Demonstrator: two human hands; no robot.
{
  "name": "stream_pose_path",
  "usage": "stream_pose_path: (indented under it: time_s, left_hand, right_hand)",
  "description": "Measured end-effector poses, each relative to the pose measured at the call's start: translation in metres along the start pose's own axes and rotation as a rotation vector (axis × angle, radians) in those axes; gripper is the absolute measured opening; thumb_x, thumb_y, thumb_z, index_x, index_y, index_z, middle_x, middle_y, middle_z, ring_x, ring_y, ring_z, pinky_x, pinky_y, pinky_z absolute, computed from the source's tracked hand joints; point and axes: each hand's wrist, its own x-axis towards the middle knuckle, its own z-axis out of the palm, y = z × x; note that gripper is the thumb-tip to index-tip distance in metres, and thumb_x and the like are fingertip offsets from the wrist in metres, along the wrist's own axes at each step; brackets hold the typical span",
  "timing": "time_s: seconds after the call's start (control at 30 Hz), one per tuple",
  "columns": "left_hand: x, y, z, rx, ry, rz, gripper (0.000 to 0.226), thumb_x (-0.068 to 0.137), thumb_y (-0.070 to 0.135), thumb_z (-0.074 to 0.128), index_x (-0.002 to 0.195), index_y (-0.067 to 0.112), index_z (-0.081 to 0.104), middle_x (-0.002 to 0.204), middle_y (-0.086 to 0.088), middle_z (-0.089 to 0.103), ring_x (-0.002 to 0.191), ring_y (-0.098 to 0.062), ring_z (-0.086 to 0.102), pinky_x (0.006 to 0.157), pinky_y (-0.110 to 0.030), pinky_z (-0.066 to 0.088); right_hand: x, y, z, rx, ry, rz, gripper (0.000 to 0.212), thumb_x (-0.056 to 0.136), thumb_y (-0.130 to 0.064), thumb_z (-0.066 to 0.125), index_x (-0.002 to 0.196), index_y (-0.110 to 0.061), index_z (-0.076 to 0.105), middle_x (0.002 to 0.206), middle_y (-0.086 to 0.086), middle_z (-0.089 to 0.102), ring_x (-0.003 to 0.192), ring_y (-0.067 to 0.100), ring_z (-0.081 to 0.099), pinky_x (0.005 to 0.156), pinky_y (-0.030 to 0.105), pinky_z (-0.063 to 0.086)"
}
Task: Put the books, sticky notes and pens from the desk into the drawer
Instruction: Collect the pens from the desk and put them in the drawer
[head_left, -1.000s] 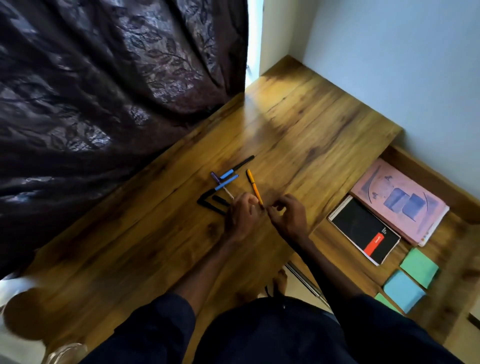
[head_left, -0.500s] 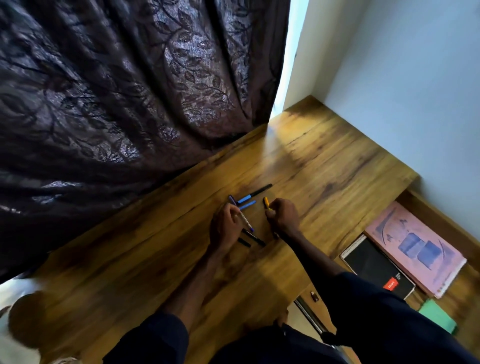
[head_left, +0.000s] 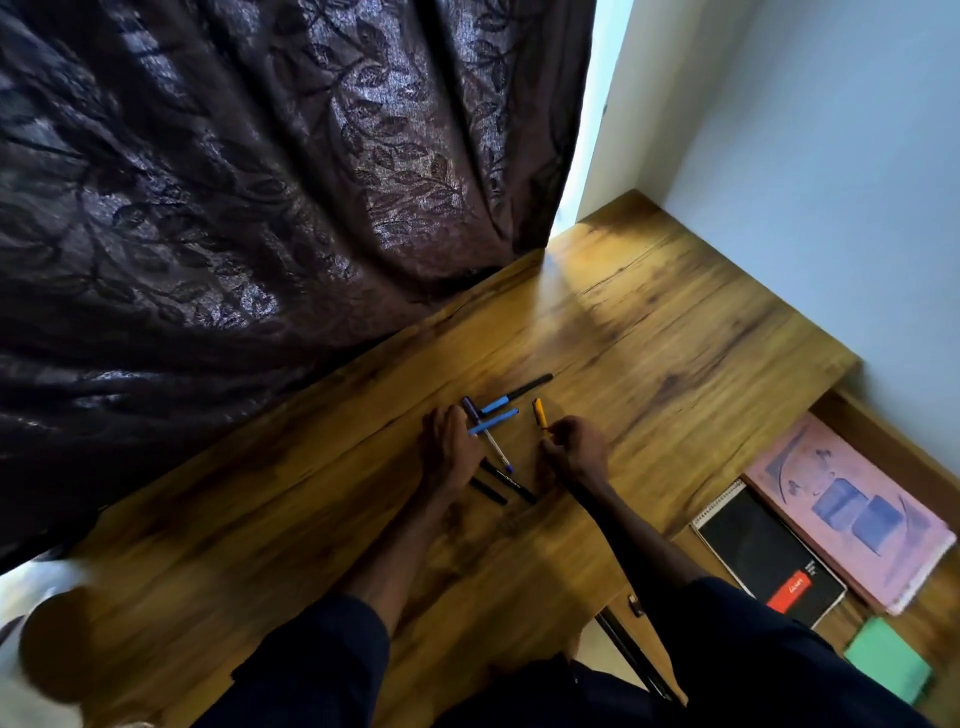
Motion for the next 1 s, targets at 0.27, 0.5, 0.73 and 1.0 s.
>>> stream_pose_path:
  time_s: [0.27,0.5,0.73,1.0]
  left_hand:
    - [0.021,0.002,0.002,0.275,-0.034,0.060,0.016,0.096,0.022,0.061,0.111,0.020,0.067,0.121,-0.005,0.060,0.117,-0.022,0.051,0.096,-0.036,0.044]
    - [0.022,0.006,-0.017,0.255,0.086,0.097,0.019,0.095,0.029,0.065,0.114,0.029,0.070,0.113,0.003,0.069,0.118,-0.022,0.055,0.096,-0.044,0.043]
    - [0.010,0.025,-0.037,0.011,0.093,0.300,0.020,0.093,0.026,0.067,0.111,0.020,0.072,0.108,-0.004,0.066,0.100,-0.023,0.062,0.080,-0.037,0.053]
    - [-0.022,0.090,-0.038,-0.502,-0.185,0.300,0.022,0.073,0.010,0.087,0.092,0.011,0.075,0.082,0.005,0.074,0.069,0.006,0.067,0.058,-0.009,0.051]
  right_hand:
    - [-0.012,0.010,-0.005,0.110,0.033,0.008,0.020,0.087,-0.021,0.074,0.105,-0.014,0.071,0.100,0.001,0.070,0.090,0.013,0.065,0.072,0.022,0.053]
    - [-0.017,0.002,-0.022,0.144,0.111,-0.017,0.022,0.085,-0.023,0.077,0.104,-0.014,0.073,0.095,-0.003,0.071,0.084,0.008,0.066,0.066,0.016,0.051]
    - [-0.026,-0.005,-0.050,0.209,0.191,-0.013,0.026,0.082,-0.025,0.081,0.104,-0.012,0.075,0.093,-0.001,0.075,0.082,0.011,0.071,0.076,0.033,0.062]
    - [-0.057,0.015,-0.093,0.252,0.337,0.038,0.027,0.081,-0.026,0.080,0.105,-0.014,0.077,0.088,-0.002,0.076,0.075,0.007,0.069,0.071,0.024,0.058]
